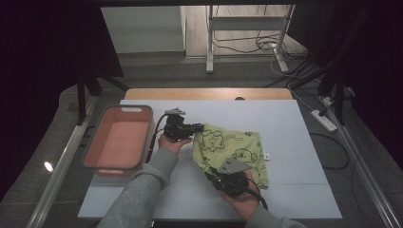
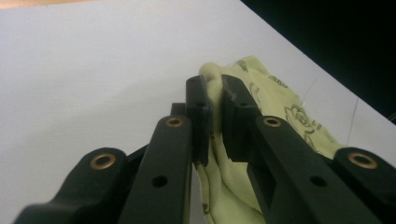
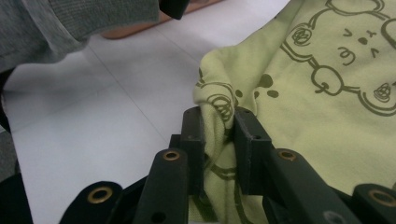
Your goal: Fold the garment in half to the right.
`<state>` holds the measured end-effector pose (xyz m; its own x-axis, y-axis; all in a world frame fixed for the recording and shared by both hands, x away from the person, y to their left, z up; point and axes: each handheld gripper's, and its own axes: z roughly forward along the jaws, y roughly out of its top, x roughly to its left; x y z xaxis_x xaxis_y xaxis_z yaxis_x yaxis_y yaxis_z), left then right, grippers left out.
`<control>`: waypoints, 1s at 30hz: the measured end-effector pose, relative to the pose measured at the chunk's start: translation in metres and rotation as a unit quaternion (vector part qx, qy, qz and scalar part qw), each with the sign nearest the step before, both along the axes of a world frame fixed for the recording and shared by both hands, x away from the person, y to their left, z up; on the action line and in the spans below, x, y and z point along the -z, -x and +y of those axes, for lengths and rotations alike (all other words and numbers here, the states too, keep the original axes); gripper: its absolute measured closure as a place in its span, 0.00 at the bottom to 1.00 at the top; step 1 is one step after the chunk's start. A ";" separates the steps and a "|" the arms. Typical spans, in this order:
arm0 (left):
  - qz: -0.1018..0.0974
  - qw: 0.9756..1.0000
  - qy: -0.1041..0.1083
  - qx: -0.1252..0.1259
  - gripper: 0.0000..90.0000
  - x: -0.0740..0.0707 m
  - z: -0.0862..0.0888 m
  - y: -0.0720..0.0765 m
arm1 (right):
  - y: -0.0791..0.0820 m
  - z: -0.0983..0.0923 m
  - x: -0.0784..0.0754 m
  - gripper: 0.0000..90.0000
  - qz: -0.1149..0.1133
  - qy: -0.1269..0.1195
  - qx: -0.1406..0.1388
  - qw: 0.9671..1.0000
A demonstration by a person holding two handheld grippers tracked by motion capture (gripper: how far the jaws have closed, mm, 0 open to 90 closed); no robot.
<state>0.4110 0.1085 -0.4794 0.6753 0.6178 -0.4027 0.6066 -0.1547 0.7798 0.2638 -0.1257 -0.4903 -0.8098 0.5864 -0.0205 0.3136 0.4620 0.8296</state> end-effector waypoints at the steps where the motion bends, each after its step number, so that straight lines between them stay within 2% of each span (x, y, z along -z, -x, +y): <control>1: 0.000 1.000 0.001 0.000 0.91 -0.001 0.001 0.000 | 0.001 0.000 -0.002 0.85 -0.003 -0.004 -0.002 1.000; 14: 0.000 1.000 0.007 0.005 0.91 -0.007 0.007 0.005 | 0.002 0.001 -0.003 0.85 0.000 -0.009 -0.011 1.000; 23: -0.006 1.000 0.020 0.001 0.91 -0.016 0.015 0.009 | 0.004 0.007 -0.011 0.85 0.000 -0.027 -0.020 0.999; 30: -0.002 1.000 0.017 0.003 0.91 -0.015 0.018 0.011 | 0.005 0.010 -0.010 0.85 0.001 -0.027 -0.027 0.999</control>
<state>0.3997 0.1263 -0.4646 0.6804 0.6002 -0.4205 0.6029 -0.1322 0.7868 0.2585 -0.1156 -0.4807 -0.8406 0.5415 0.0116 0.2904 0.4325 0.8536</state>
